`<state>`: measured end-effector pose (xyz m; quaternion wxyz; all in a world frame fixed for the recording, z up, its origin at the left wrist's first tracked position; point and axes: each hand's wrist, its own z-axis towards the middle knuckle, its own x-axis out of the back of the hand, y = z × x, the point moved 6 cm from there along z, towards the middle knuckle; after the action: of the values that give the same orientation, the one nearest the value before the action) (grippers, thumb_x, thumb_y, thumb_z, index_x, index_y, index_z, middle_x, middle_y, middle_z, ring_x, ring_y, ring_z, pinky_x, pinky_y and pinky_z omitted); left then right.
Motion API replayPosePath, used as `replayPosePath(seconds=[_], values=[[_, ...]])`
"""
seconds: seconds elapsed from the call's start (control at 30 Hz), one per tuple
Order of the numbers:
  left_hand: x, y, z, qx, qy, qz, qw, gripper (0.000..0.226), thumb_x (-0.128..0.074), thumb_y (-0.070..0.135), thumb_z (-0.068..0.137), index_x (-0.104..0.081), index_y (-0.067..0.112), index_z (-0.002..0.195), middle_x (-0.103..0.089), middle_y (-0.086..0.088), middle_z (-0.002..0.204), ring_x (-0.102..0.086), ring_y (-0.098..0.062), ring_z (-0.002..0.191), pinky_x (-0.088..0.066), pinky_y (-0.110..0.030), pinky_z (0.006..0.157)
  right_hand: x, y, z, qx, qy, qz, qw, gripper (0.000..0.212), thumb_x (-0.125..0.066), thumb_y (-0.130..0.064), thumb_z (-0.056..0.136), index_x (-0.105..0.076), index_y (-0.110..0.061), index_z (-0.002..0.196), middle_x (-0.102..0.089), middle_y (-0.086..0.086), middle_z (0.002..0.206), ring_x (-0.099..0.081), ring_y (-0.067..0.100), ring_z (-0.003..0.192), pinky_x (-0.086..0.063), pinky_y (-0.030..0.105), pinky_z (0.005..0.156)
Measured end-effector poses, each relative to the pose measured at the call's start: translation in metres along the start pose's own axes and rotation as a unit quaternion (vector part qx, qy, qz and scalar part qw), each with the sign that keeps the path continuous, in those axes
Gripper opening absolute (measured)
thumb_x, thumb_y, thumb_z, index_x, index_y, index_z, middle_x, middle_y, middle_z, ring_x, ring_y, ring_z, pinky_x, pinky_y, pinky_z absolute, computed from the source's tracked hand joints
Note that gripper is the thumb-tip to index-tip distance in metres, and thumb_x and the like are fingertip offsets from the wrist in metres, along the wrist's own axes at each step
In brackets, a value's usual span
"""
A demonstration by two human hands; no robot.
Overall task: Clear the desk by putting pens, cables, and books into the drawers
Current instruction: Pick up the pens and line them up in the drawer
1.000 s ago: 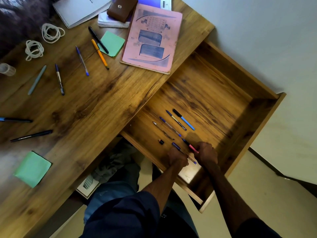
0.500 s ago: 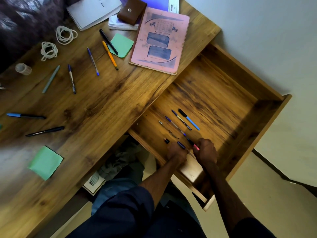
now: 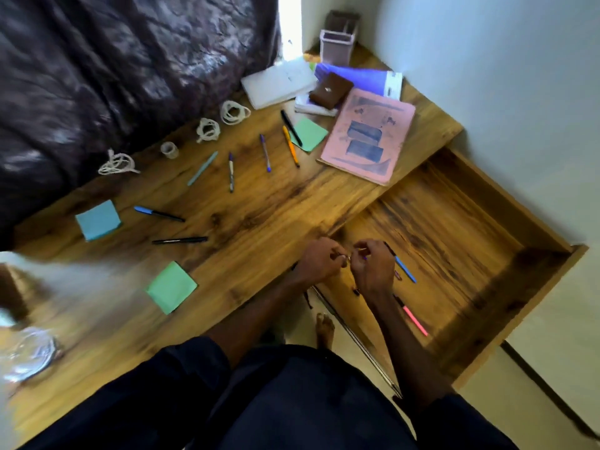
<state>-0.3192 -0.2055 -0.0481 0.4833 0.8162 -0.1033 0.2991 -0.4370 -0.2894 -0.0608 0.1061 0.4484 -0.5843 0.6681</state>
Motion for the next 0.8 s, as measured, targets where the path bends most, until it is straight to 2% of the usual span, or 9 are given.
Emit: replayPosePath(seconds=[0.1,0.23,0.4,0.57,0.67,0.8], values=[[0.054,-0.023,-0.014,0.008,0.068,-0.001,0.998,0.016,-0.066,0.018,0.089,-0.079,0.012,0.096,-0.075,0.002,0.092,-0.067,-0.007,0.079,-0.053,-0.02,0.077,-0.03,-0.048,0.008,0.055,-0.036,0.006,0.998,0.016,-0.072,-0.021,0.084,-0.07,-0.022,0.099,-0.066,-0.005,0.094,-0.061,0.008,0.081,-0.053,0.027,0.074],[0.12,-0.065,-0.032,0.044,0.123,-0.02,0.991,0.013,-0.067,0.018,0.089,-0.077,0.013,0.095,-0.077,0.002,0.083,-0.071,-0.008,0.065,-0.062,-0.033,0.07,-0.08,-0.115,0.016,0.121,-0.105,0.007,0.987,0.016,-0.072,-0.023,0.083,-0.069,-0.02,0.098,-0.067,-0.004,0.091,-0.062,0.01,0.08,-0.055,0.028,0.072],[0.17,-0.134,-0.059,0.106,0.176,-0.04,0.978,0.013,-0.065,0.016,0.09,-0.077,0.013,0.096,-0.078,0.002,0.08,-0.07,-0.003,0.06,-0.062,-0.033,0.071,-0.148,-0.169,0.002,0.177,-0.194,-0.03,0.964,0.013,-0.07,-0.019,0.08,-0.069,-0.015,0.092,-0.067,0.0,0.087,-0.063,0.017,0.077,-0.054,0.036,0.066],[0.207,-0.195,-0.097,0.172,0.285,-0.039,0.942,0.013,-0.068,0.022,0.086,-0.076,0.019,0.096,-0.077,0.005,0.092,-0.071,-0.008,0.084,-0.054,-0.022,0.075,-0.213,-0.212,-0.013,0.208,-0.263,-0.075,0.939,0.014,-0.068,-0.019,0.077,-0.072,-0.016,0.089,-0.072,0.003,0.087,-0.068,0.022,0.08,-0.054,0.033,0.067],[0.225,-0.23,-0.119,0.215,0.341,-0.056,0.913,0.012,-0.066,0.022,0.086,-0.075,0.021,0.095,-0.078,0.005,0.09,-0.073,-0.012,0.084,-0.059,-0.031,0.077,-0.244,-0.248,-0.022,0.232,-0.284,-0.1,0.925,0.013,-0.071,-0.02,0.08,-0.07,-0.012,0.09,-0.07,0.01,0.094,-0.066,0.028,0.088,-0.049,0.034,0.068],[0.246,-0.263,-0.14,0.24,0.348,-0.029,0.906,0.016,-0.063,0.022,0.089,-0.073,0.023,0.101,-0.077,0.005,0.094,-0.073,-0.016,0.085,-0.06,-0.037,0.075,-0.277,-0.27,-0.027,0.256,-0.302,-0.177,0.901,0.026,-0.075,-0.027,0.081,-0.067,-0.015,0.103,-0.063,0.009,0.11,-0.06,0.028,0.106,-0.049,0.035,0.085]])
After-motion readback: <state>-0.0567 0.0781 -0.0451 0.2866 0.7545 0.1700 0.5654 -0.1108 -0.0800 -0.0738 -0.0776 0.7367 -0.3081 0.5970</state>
